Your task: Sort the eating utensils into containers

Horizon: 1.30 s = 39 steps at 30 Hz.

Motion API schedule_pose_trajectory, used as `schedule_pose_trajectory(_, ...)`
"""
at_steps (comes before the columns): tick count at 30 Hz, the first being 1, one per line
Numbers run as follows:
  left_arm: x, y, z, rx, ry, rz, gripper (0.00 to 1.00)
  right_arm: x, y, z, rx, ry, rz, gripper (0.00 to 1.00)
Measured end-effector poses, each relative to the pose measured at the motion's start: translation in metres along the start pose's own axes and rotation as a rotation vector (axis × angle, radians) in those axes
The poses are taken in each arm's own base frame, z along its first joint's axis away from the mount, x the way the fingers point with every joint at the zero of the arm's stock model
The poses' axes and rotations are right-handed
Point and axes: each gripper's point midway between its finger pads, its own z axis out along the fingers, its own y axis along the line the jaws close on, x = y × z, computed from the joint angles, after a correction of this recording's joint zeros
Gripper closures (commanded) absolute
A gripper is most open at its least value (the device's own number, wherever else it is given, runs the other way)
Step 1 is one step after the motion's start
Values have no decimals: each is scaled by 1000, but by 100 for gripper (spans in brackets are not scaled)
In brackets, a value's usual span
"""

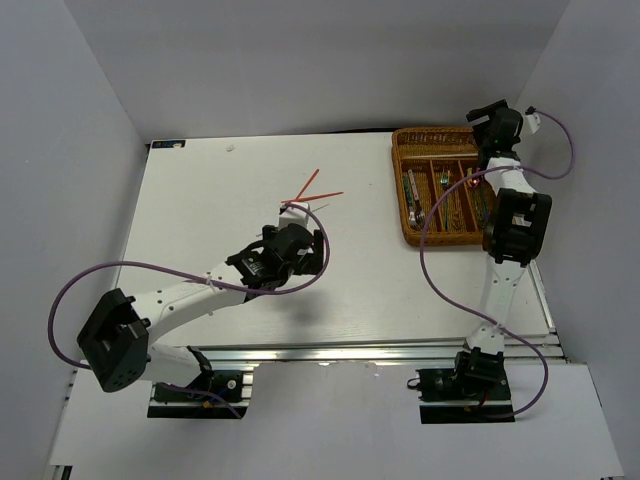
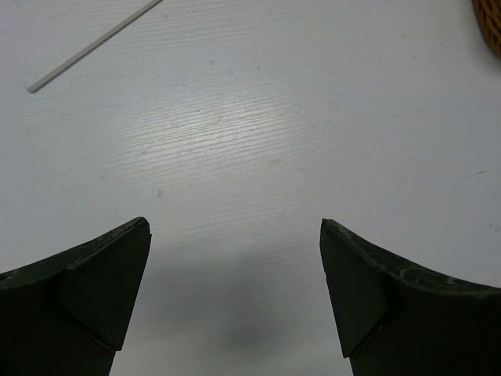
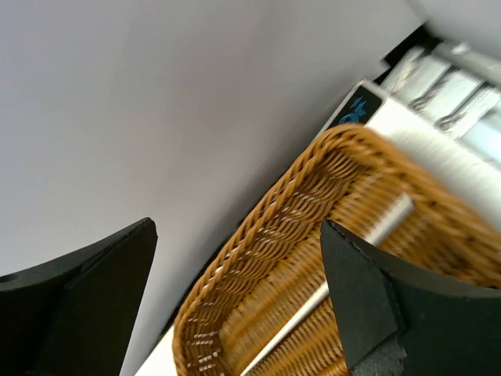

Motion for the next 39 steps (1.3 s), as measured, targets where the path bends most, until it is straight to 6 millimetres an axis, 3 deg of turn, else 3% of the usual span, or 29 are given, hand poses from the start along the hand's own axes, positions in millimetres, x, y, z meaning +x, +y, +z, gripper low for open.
schedule_pose_trajectory(7,1,9,0,-43,-1,10,2,-21,12,-6,67,0,-82,11)
schedule_pose_trajectory(11,-6,9,2,-47,-9,5,2,-14,13,-31,94,50,-136,11)
schedule_pose_trajectory(13,-16,9,7,-51,-15,-1,2,-6,16,-58,113,95,-184,11)
schedule_pose_trajectory(16,-45,20,29,-60,-13,-38,2,12,53,-119,41,161,-295,11)
schedule_pose_trajectory(19,-77,34,56,-63,-13,-45,2,47,112,-206,-150,249,-388,11)
schedule_pose_trajectory(21,-92,44,75,-69,-3,-14,11,74,143,-272,-313,316,-436,11)
schedule_pose_trajectory(23,-99,47,94,-52,24,41,16,92,153,-326,-429,374,-472,11)
schedule_pose_trajectory(25,-97,51,111,-19,69,96,21,105,147,-363,-494,419,-505,11)
schedule_pose_trajectory(27,-86,54,123,31,125,151,25,115,136,-383,-515,463,-535,11)
schedule_pose_trajectory(31,-65,73,140,104,236,214,28,126,112,-398,-490,539,-593,11)
schedule_pose_trajectory(35,-52,96,162,134,314,224,28,118,109,-415,-515,544,-632,11)
schedule_pose_trajectory(39,-27,120,174,128,396,223,28,105,115,-434,-563,513,-652,11)
